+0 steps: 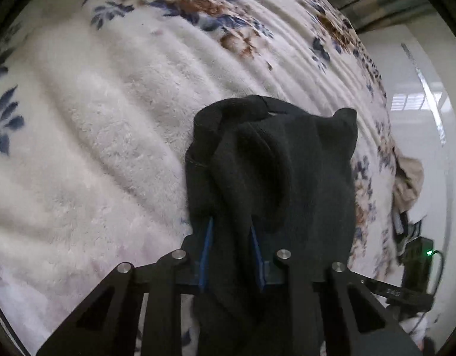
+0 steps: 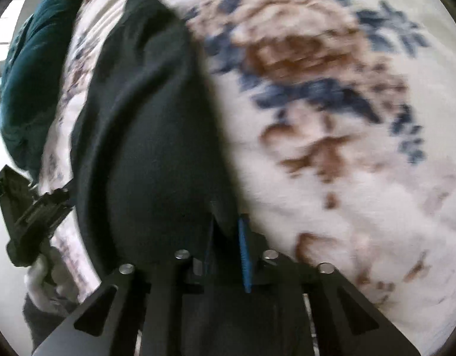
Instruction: Fold small clothes
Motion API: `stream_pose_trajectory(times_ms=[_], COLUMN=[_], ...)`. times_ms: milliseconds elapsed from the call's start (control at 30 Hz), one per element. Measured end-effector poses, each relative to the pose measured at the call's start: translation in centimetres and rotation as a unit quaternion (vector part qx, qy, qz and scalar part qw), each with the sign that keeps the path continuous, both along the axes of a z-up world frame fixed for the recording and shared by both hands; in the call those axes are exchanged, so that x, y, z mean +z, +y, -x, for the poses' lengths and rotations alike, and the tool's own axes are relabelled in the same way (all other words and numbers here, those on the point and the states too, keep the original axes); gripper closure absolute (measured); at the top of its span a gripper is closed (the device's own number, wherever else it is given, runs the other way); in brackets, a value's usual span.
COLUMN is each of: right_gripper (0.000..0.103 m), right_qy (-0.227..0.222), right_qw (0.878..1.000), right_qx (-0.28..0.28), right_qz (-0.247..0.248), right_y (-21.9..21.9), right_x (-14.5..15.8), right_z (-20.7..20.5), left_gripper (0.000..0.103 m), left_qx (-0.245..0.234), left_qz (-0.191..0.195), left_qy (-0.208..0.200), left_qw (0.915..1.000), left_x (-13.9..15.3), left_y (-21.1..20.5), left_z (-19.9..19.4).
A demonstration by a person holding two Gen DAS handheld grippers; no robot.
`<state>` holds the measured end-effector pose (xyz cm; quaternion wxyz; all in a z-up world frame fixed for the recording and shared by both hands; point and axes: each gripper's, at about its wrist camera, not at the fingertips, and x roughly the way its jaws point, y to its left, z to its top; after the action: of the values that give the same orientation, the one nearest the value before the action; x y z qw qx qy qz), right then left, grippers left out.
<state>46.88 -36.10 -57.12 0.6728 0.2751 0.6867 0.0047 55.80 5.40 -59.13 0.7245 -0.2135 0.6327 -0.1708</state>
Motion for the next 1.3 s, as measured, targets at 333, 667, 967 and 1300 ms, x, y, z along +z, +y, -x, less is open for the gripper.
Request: stream_pose_trajectory(times_ms=[333, 667, 967, 1300], right_gripper=[0.045, 0.045, 0.054, 0.097], right_qy=[0.016, 0.151, 0.147, 0.111], right_qw=[0.998, 0.983, 0.984, 0.991], right_qx=[0.039, 0.041, 0.029, 0.052], right_qz=[-0.044, -0.094, -0.095, -0.056], right_y=[-0.8, -0.5, 3.1, 6.8], right_x=[3.9, -0.3, -2.6, -1.4], right_z=[6.5, 28.0, 36.4, 37.7], left_gripper=[0.044, 0.043, 0.098, 0.097], left_qx=[0.004, 0.038, 0.066, 0.046], left_qz=[0.029, 0.013, -0.061, -0.064], left_qy=[-0.004, 0.16, 0.111, 0.101], left_qw=[0.9996, 0.9863, 0.9898, 0.9918], left_x=[6.3, 0.5, 1.1, 0.3], left_y=[3.0, 3.0, 0.8, 2.8], left_z=[13.0, 34.8, 39.8, 40.2])
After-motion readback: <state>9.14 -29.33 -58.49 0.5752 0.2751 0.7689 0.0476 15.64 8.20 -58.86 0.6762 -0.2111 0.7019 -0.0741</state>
